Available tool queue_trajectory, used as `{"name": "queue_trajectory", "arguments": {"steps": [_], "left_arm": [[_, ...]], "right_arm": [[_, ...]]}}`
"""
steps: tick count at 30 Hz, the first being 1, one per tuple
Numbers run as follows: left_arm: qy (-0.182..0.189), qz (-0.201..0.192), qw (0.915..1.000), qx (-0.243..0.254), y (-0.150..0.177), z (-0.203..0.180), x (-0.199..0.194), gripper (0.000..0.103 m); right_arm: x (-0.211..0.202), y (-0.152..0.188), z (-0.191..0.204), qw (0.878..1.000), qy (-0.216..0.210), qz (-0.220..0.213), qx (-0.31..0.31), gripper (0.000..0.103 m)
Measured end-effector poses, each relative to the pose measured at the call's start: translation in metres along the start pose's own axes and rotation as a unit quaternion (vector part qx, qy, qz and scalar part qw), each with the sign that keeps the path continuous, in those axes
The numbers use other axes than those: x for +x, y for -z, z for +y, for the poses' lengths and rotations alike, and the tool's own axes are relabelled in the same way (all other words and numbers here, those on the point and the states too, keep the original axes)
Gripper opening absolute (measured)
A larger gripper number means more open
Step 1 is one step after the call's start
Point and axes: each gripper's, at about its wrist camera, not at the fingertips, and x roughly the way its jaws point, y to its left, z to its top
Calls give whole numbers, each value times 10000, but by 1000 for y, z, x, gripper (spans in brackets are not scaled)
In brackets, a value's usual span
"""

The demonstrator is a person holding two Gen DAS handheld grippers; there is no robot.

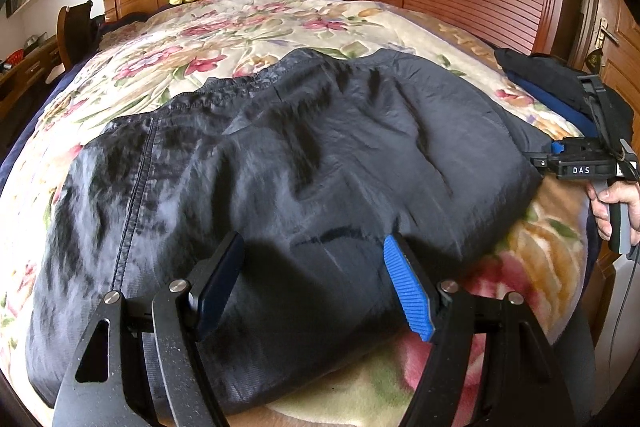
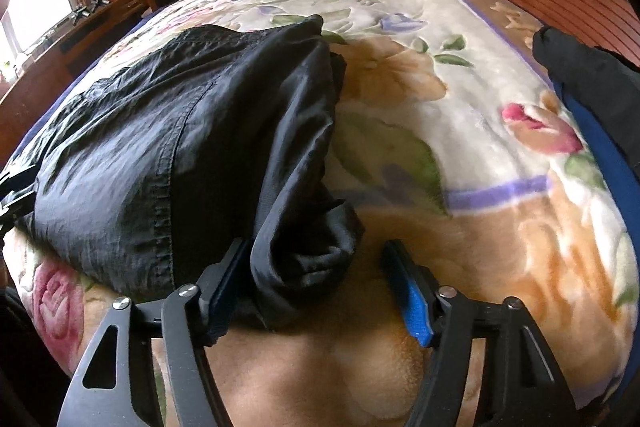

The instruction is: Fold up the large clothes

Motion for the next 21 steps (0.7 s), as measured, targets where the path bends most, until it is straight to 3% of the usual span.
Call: {"name": "queue_trajectory", "arguments": {"steps": [8, 16, 21], "left_arm": [[13, 12, 10000, -9, -1, 0, 1, 73], [20, 18, 10000, -10, -1, 0, 1, 73], [85, -71, 9999, -99, -4, 4, -8, 73]], "right_arm": [[-1, 1, 2, 9985, -551, 19, -20, 18], [-6, -3, 8, 9989, -400, -82, -215, 11], [-29, -15, 14, 9977, -418, -475, -238, 9]]}}
